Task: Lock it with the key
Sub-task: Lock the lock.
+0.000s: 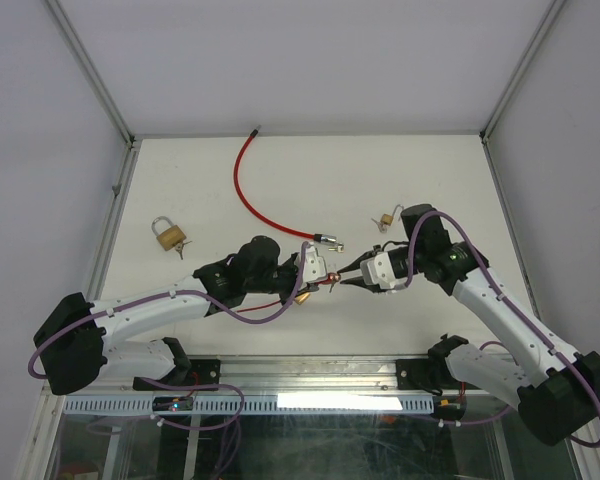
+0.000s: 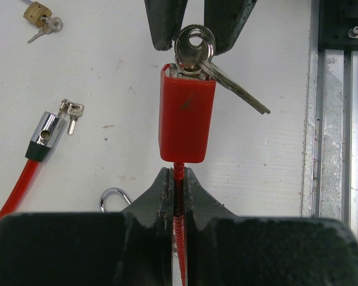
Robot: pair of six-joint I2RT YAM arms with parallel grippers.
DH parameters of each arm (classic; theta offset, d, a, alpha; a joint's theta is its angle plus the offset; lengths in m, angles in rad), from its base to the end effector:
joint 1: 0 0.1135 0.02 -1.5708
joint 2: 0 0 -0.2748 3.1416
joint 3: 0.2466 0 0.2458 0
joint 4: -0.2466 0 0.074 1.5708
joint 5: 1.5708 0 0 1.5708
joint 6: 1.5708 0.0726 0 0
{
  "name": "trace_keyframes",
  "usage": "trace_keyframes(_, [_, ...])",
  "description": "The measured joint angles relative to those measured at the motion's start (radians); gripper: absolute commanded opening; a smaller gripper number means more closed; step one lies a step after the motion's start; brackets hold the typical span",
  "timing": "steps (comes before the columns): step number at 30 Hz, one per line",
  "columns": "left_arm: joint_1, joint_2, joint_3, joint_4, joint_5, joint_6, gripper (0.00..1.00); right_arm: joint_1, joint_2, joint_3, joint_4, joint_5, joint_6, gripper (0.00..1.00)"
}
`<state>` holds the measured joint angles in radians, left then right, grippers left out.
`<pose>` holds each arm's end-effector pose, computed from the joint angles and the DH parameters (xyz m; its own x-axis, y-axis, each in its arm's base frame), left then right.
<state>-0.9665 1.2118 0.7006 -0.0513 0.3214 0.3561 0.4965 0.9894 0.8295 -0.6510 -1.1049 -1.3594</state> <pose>0.1411 -0.2447 0.2303 0.0411 0.5226 -0.8516 0.9797 0.1462 0.1370 0.1339 0.1463 0.2871 0.6046 -0.1720 -0.7778 -0.7816 -0.3162 -0.5376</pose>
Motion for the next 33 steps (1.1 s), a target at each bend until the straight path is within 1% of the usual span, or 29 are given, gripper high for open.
trace_keyframes(10, [0.0,0.0,0.0,0.006,0.0,0.0,0.0,0.0,0.003,-0.011,0.004,-0.002,0.005,0.08])
trace_keyframes(16, [0.0,0.0,-0.002,0.007,-0.001,0.0,0.0,0.0,0.003,-0.011,0.004,-0.002,0.02,0.07])
trace_keyframes(20, [0.0,-0.002,-0.009,0.017,-0.001,-0.002,0.0,0.0,0.003,-0.011,0.005,-0.002,0.035,0.08])
trace_keyframes(24, [0.0,-0.003,-0.012,0.025,-0.002,-0.002,0.0,-0.002,0.003,-0.011,0.004,-0.003,0.052,0.14])
trace_keyframes(27, [0.0,-0.004,-0.014,0.033,-0.006,-0.002,0.0,-0.004,0.003,-0.011,0.004,-0.004,0.061,0.22])
trace_keyframes(30, [0.0,-0.012,-0.023,0.052,-0.006,-0.005,0.0,-0.011,0.002,-0.011,0.004,-0.008,0.065,0.26])
trace_keyframes(33, [0.0,-0.023,-0.032,0.064,-0.006,-0.007,0.0,-0.023,0.0,-0.011,0.003,-0.014,0.071,0.28])
